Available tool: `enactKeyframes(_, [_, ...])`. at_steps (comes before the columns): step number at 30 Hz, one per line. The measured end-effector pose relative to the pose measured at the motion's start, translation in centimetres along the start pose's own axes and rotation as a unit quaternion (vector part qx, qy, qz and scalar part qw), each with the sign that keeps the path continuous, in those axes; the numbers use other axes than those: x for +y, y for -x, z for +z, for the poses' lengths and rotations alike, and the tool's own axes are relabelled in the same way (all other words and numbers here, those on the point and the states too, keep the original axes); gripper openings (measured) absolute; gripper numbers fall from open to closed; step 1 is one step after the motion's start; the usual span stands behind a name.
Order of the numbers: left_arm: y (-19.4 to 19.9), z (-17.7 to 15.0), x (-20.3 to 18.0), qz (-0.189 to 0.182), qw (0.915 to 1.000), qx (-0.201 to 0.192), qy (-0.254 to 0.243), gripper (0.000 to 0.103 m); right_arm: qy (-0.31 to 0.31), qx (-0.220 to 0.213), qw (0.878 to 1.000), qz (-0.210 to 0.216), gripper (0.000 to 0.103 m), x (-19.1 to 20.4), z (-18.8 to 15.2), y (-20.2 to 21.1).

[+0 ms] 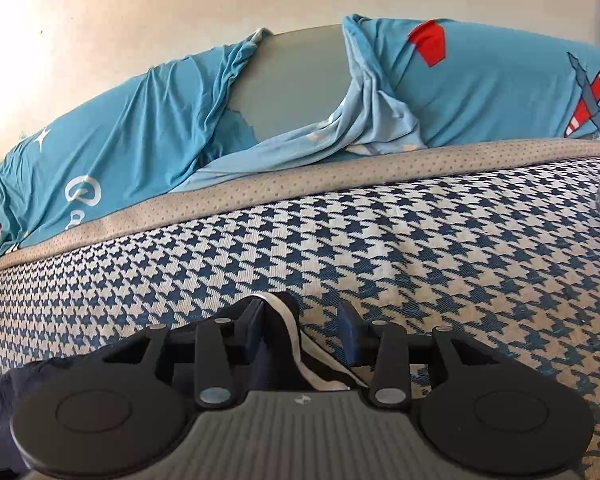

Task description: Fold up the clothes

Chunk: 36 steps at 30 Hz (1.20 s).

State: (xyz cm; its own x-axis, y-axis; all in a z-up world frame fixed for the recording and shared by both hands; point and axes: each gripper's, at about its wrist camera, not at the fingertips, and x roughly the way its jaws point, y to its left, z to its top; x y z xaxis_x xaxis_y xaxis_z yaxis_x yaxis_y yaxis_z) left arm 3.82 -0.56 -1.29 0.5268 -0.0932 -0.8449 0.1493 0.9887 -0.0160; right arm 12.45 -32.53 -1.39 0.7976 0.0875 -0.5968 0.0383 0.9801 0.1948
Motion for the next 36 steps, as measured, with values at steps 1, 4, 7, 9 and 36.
enactKeyframes(1, [0.0, 0.0, -0.1, 0.003, 1.0000, 0.000, -0.001, 0.095, -0.009, -0.002, 1.000, 0.002, 0.037, -0.4, 0.1, 0.3])
enactKeyframes(4, [0.2, -0.2, -0.4, 0.011, 0.9999, 0.001, -0.005, 0.095, -0.020, -0.006, 1.000, -0.011, 0.038, -1.1, 0.1, 1.3])
enactKeyframes(7, [0.3, -0.3, -0.3, 0.010, 0.9999, 0.001, -0.004, 0.095, -0.017, -0.006, 1.000, -0.026, 0.038, -1.8, 0.0, 2.6])
enactKeyframes(9, [0.4, -0.4, -0.3, 0.011, 0.9999, 0.001, -0.006, 0.096, -0.022, -0.008, 1.000, -0.019, 0.038, -2.2, -0.1, 3.6])
enactKeyframes(36, [2.1, -2.6, 1.3, 0.004, 1.0000, 0.006, 0.005, 0.101, 0.080, 0.062, 0.989, -0.107, 0.049, -1.3, -2.8, 4.5])
